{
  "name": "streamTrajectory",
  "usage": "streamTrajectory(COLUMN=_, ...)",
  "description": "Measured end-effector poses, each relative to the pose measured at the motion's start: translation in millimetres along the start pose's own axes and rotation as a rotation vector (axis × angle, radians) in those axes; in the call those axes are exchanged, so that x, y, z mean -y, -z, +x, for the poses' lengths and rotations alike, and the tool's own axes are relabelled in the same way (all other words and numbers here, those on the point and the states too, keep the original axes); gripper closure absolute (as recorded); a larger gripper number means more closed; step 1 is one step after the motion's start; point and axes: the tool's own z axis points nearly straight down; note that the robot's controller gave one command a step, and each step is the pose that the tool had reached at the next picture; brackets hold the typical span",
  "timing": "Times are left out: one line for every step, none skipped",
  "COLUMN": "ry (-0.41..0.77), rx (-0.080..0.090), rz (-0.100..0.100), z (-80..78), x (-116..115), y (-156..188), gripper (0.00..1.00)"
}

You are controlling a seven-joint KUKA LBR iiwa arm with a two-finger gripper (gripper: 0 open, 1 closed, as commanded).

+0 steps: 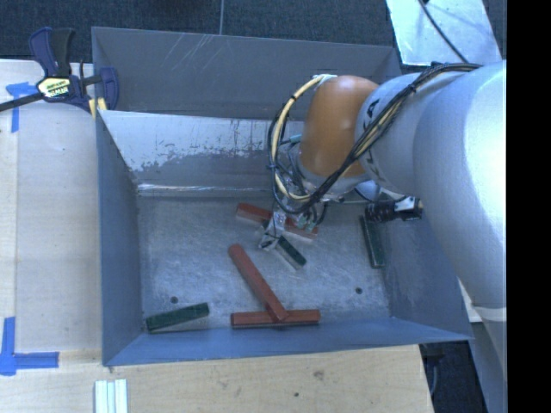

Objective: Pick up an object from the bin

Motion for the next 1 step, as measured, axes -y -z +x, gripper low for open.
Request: streamTrajectory(ry=0.002, rx=0.002, rz=0.001, z=-0.7, x=0.4, y=1.1, gripper=1.0)
